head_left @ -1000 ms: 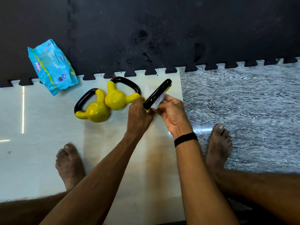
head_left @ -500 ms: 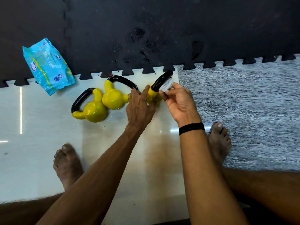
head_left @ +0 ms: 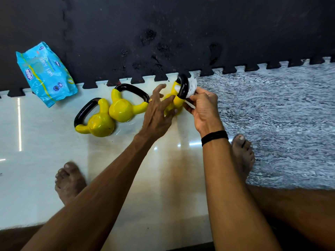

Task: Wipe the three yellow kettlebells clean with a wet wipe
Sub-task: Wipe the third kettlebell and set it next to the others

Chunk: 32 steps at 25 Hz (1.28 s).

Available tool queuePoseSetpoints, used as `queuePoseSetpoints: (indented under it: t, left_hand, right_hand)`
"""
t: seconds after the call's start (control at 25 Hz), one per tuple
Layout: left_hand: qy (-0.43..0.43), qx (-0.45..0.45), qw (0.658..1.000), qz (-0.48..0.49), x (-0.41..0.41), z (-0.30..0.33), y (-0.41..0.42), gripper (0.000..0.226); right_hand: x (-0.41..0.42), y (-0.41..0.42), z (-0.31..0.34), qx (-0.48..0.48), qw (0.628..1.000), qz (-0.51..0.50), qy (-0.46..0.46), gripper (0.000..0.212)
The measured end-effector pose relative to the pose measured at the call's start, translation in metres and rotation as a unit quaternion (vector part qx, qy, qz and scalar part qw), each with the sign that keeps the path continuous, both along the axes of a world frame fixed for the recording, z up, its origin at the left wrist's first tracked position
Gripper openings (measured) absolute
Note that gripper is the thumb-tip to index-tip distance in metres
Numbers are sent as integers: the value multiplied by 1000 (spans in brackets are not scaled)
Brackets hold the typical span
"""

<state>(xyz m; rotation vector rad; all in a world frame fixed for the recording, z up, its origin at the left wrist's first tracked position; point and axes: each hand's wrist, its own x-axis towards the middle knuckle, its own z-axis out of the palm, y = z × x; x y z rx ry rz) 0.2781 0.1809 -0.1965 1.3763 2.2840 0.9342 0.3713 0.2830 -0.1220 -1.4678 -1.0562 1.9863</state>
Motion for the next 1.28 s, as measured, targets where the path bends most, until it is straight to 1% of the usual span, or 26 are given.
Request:
queuePoseSetpoints:
  t: [0.12, 0.24, 0.28, 0.36, 0.44, 0.52, 0.6, 0.68, 0.72, 0.8, 0.84, 0.92, 1.0, 1.04, 1.08, 1.12, 1.2, 1.24, 1.28]
  left_hand:
    - [30, 20, 998, -59, 4, 6, 8, 41]
    - [73, -41, 993, -83, 11, 20, 16, 39]
    - [89, -55, 990, -94, 14, 22, 17, 37]
    - [102, -74, 987, -95, 25, 23, 11, 33]
    - [130, -99, 985, -64, 36, 18, 0, 33]
    - [164, -147, 975, -30, 48, 13, -14, 36]
    - [183, -186, 965, 8, 58, 7, -26, 35]
    - [172, -194, 965, 33, 57, 1, -38, 33]
    - [163, -190, 968, 35, 57, -1, -44, 31]
    - [168, -178, 969, 16, 54, -3, -52, 31]
    - [176, -163, 971, 1, 52, -3, -53, 31]
    - [189, -130, 973, -34, 46, -1, -54, 33]
    - [189, -108, 974, -63, 43, -1, -59, 32]
    - [176, -109, 977, -58, 43, -2, -63, 29]
    - [152, -121, 981, -18, 44, -4, -67, 28]
    - [109, -139, 982, 60, 46, -5, -69, 31]
    - [-1, -156, 960, 233, 50, -2, -64, 43]
    - [-34, -151, 950, 272, 52, -2, -61, 46]
    - [-46, -139, 949, 280, 53, -3, -58, 48]
  right_hand:
    - [5, 3, -1, 42, 997, -21, -56, 23]
    - [12, 11, -25, 102, 982, -31, -154, 15]
    - [15, 14, -34, 128, 974, -17, -189, 13]
    - [18, 20, -50, 165, 956, 32, -240, 17]
    - [18, 20, -61, 179, 941, 90, -272, 21]
    - [17, 12, -63, 184, 933, 129, -282, 21]
    - [18, 3, -60, 156, 946, 117, -258, 25]
    - [19, -3, -61, 131, 957, 118, -231, 25]
    - [20, -3, -60, 136, 954, 120, -237, 26]
    - [18, -4, -57, 186, 938, 104, -273, 25]
    - [16, -5, -57, 224, 924, 107, -292, 21]
    - [11, -17, -51, 273, 894, 156, -320, 18]
    - [7, -37, -48, 249, 886, 221, -322, 21]
    - [7, -46, -48, 228, 885, 243, -326, 22]
    - [8, -53, -51, 220, 881, 253, -332, 21]
    - [9, -58, -54, 225, 879, 251, -338, 18]
    - [7, -60, -59, 246, 874, 240, -344, 17]
    - [3, -58, -61, 258, 871, 243, -340, 17]
    - [-3, -57, -61, 269, 867, 254, -333, 17]
